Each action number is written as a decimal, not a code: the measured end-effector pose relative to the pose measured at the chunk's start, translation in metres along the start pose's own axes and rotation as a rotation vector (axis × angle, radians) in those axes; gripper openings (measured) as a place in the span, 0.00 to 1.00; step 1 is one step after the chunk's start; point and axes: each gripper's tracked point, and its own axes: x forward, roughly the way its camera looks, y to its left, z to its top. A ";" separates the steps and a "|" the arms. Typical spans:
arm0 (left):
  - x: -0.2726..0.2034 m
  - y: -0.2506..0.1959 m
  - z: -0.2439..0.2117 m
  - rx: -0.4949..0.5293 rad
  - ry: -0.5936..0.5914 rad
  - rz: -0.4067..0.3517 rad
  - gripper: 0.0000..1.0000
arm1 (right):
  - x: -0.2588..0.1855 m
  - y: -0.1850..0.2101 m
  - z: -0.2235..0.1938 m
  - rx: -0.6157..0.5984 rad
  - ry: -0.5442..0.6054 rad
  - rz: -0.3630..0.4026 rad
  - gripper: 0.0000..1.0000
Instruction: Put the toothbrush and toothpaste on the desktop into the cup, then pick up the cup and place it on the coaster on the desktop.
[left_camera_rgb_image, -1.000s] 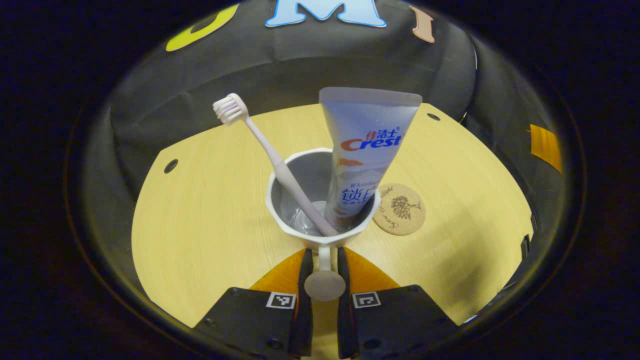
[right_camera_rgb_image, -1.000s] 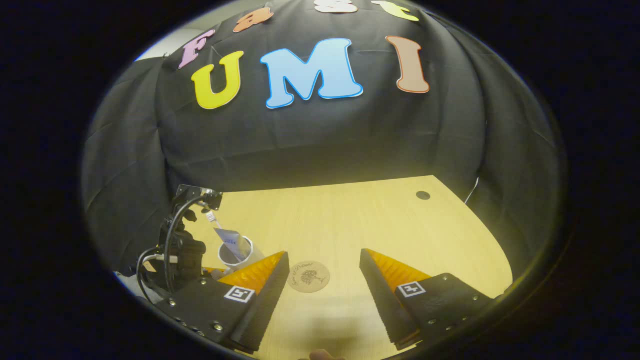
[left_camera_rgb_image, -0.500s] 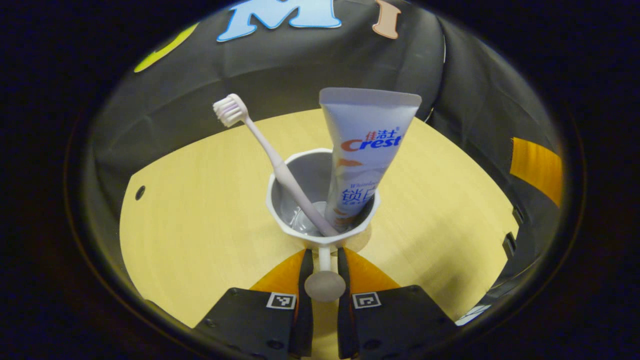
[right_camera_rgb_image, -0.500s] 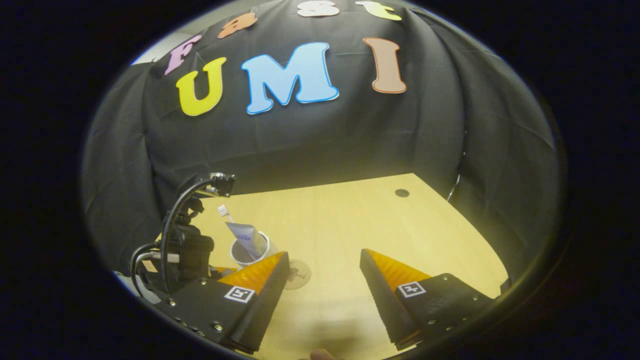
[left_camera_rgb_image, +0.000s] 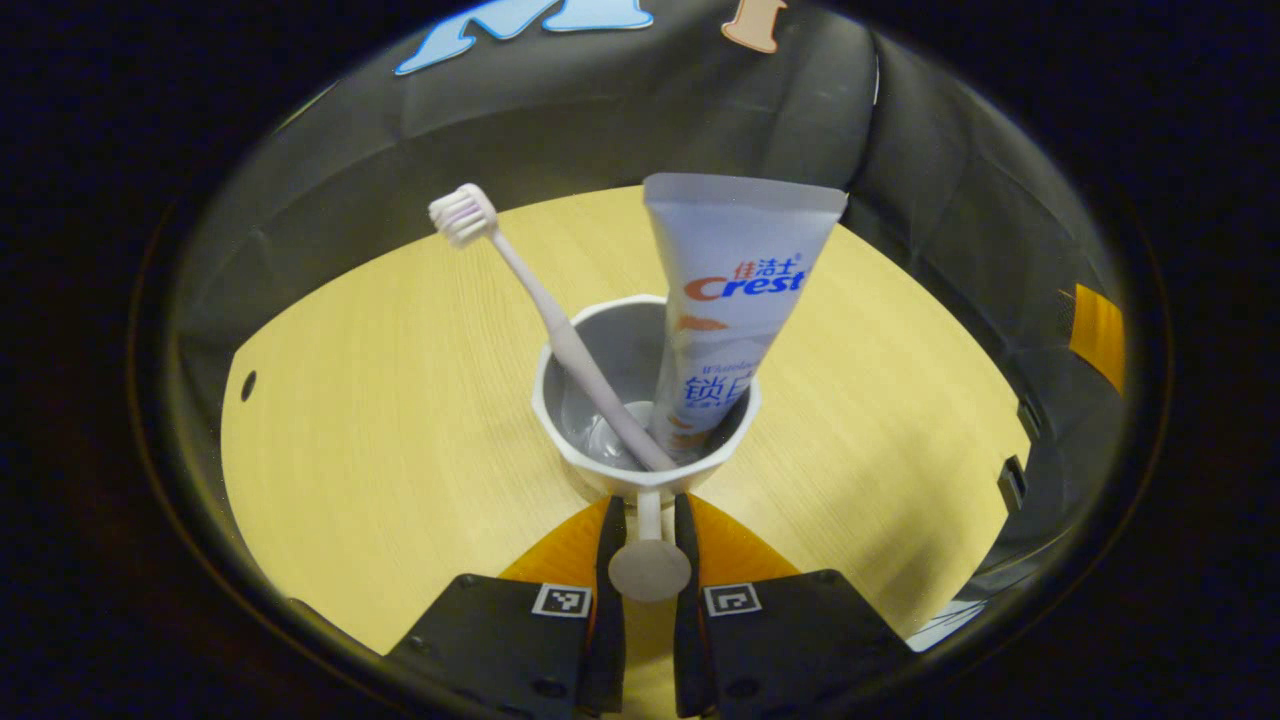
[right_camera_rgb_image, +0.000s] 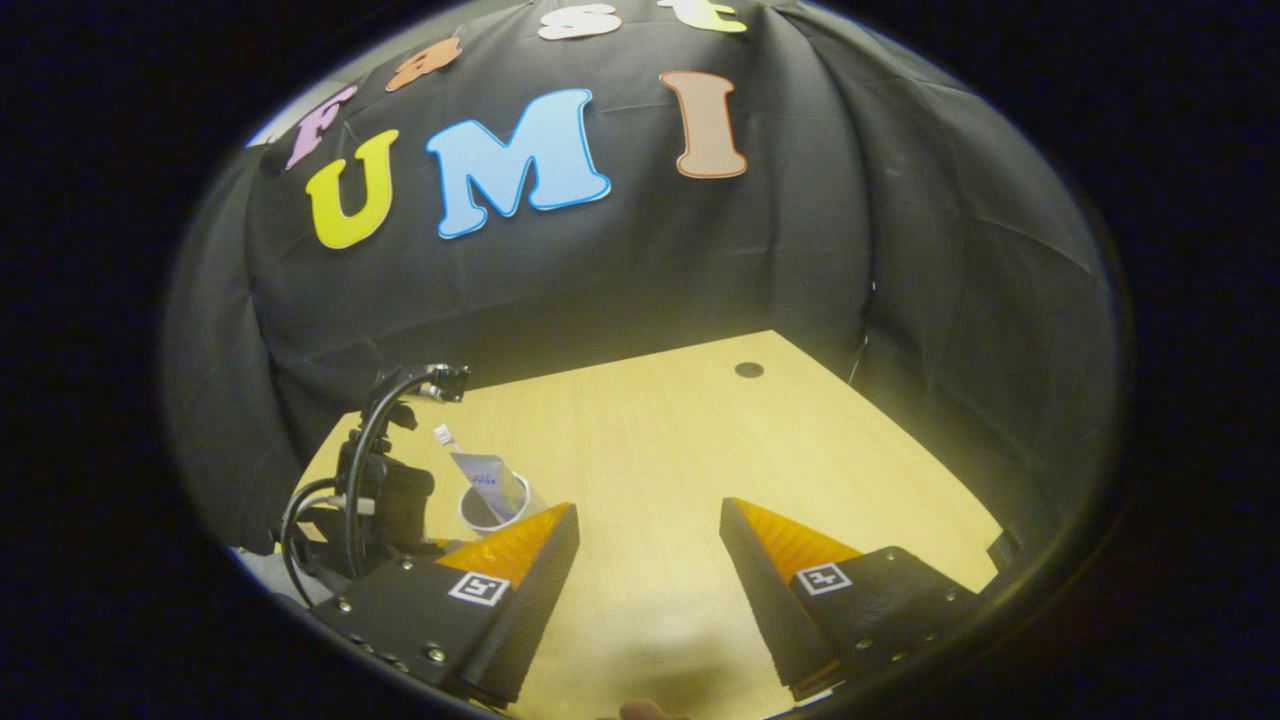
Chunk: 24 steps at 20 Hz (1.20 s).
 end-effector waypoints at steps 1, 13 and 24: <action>0.000 -0.001 0.000 0.001 0.000 0.006 0.27 | 0.000 -0.001 -0.001 0.004 0.002 0.001 0.88; -0.045 -0.016 0.021 -0.033 -0.179 0.036 0.67 | -0.006 0.020 0.014 -0.071 -0.042 0.094 0.88; -0.196 0.002 0.059 -0.175 -0.636 0.251 1.00 | -0.026 0.052 0.052 -0.241 -0.195 0.241 0.88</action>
